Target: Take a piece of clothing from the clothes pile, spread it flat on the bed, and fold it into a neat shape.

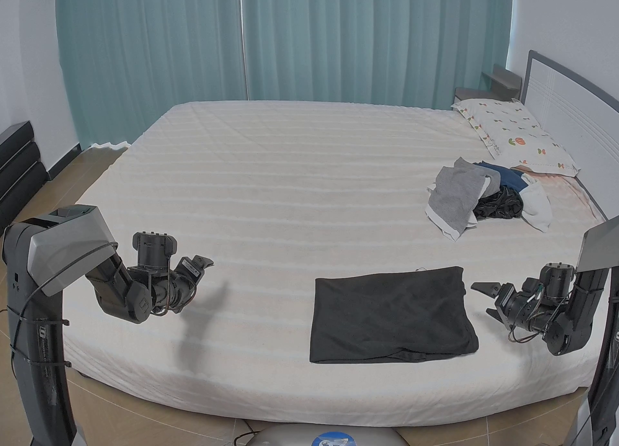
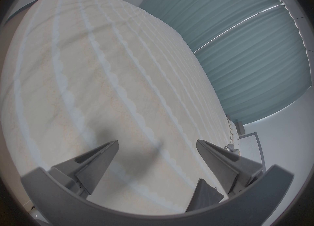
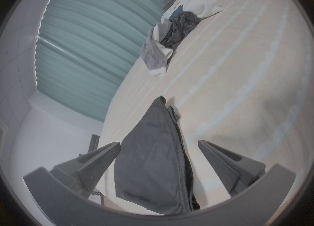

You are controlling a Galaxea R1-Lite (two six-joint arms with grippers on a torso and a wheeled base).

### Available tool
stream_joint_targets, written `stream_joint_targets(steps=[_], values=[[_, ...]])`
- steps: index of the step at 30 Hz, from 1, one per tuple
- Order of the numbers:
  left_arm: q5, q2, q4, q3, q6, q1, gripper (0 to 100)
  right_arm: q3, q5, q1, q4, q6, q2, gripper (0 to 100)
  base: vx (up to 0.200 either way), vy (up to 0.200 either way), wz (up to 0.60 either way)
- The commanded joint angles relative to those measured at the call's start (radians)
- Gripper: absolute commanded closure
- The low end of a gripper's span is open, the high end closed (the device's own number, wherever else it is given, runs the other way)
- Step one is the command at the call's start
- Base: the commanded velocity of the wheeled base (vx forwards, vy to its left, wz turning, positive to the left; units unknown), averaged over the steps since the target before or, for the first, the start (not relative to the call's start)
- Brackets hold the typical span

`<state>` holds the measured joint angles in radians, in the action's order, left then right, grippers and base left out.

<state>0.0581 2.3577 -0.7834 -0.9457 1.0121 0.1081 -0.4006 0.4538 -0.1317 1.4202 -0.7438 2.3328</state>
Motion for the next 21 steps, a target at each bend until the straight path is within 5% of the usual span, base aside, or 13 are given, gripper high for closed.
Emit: stream_joint_targets(steps=[1,8,21], values=[[0.0,0.0,-0.005,-0.001,0.0,-0.001,0,-0.06,0.0,-0.02,0.0,-0.051,-0.001,0,0.0,0.0,0.0],[0.002,-0.009,0.003,-0.013,0.006,0.007,0,-0.089,-0.001,-0.022,0.0,-0.083,0.017,0,0.0,0.0,0.0],[0.002,-0.009,0.004,-0.015,0.008,0.061,0,-0.098,-0.004,-0.016,0.002,-0.083,0.034,0,0.0,-0.2,0.0]])
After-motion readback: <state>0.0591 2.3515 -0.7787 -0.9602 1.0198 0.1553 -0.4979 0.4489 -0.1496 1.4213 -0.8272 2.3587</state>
